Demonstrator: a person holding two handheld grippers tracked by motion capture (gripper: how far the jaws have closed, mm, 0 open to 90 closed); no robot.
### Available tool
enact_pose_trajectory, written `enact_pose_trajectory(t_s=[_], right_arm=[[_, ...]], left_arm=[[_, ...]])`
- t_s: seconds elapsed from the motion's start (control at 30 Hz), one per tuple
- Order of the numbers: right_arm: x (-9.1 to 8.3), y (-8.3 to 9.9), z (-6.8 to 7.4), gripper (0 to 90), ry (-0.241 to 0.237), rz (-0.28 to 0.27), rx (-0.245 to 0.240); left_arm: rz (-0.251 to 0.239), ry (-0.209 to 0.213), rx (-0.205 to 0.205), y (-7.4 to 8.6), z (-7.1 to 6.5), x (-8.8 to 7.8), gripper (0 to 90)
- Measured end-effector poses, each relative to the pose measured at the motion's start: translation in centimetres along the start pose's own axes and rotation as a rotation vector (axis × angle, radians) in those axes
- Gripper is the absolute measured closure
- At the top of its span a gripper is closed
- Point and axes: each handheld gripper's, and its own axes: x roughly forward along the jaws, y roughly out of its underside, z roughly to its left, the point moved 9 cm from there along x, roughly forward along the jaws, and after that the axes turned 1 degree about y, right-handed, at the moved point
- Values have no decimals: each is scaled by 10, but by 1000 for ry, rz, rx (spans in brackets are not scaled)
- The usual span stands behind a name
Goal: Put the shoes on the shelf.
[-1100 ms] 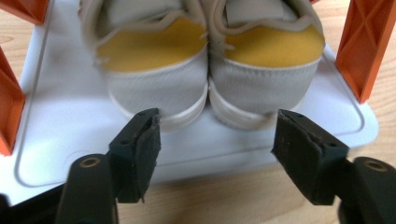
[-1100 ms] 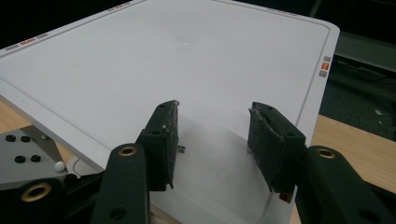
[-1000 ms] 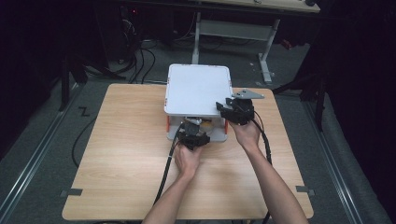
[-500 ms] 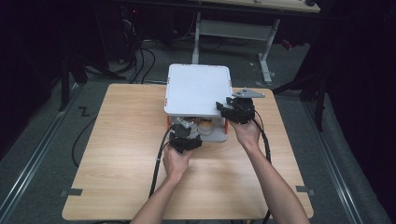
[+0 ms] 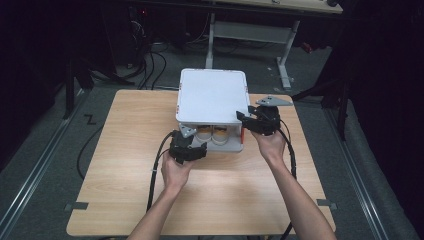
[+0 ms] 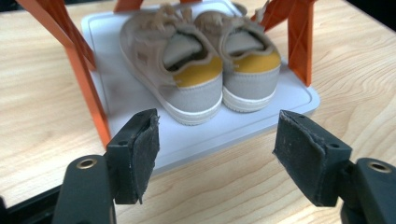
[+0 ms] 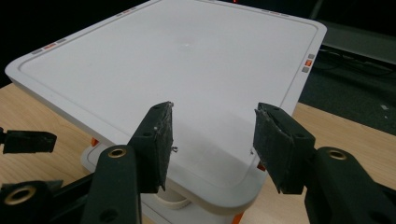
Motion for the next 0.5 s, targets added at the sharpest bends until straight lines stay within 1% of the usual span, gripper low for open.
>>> enact_pose_trajectory(t_s=[0.07, 0.1, 0.13, 0.2, 0.23, 0.27, 0.3, 0.33, 0.4, 0.43, 0.47, 0.5], right_arm=[[-7, 1, -1, 473, -4, -16, 6], [-12, 3, -1, 473, -9, -15, 11], [-15, 5, -1, 473, -10, -16, 13], [-21, 9, -2, 468, -16, -13, 20], [-21, 9, -2, 468, -16, -13, 20], [-29, 14, -3, 466, -20, -23, 25], [-29, 14, -3, 466, -20, -23, 25], [-36, 20, -5, 463, -22, -30, 36], [-44, 26, -6, 462, -29, -37, 43], [-44, 26, -6, 462, -29, -37, 43], [-51, 32, -6, 460, -30, -39, 47], [-51, 32, -6, 460, -30, -39, 47]], left_arm=[[-18, 12, -5, -3, 2, -8, 315], [-31, 19, -10, -5, 6, -16, 313], [-32, 20, -2, -5, 8, -19, 312], [-43, 21, -2, -4, 12, -27, 307], [-43, 21, -2, -4, 12, -27, 305], [-47, 22, -1, -4, 14, -30, 303], [-55, 22, -4, -3, 17, -34, 303], [-67, 26, -4, -2, 21, -40, 300], [-82, 35, -16, -1, 25, -48, 294], [-82, 35, -16, -1, 25, -48, 292], [-90, 40, -20, 1, 29, -55, 291], [-90, 40, -20, 1, 29, -55, 289]])
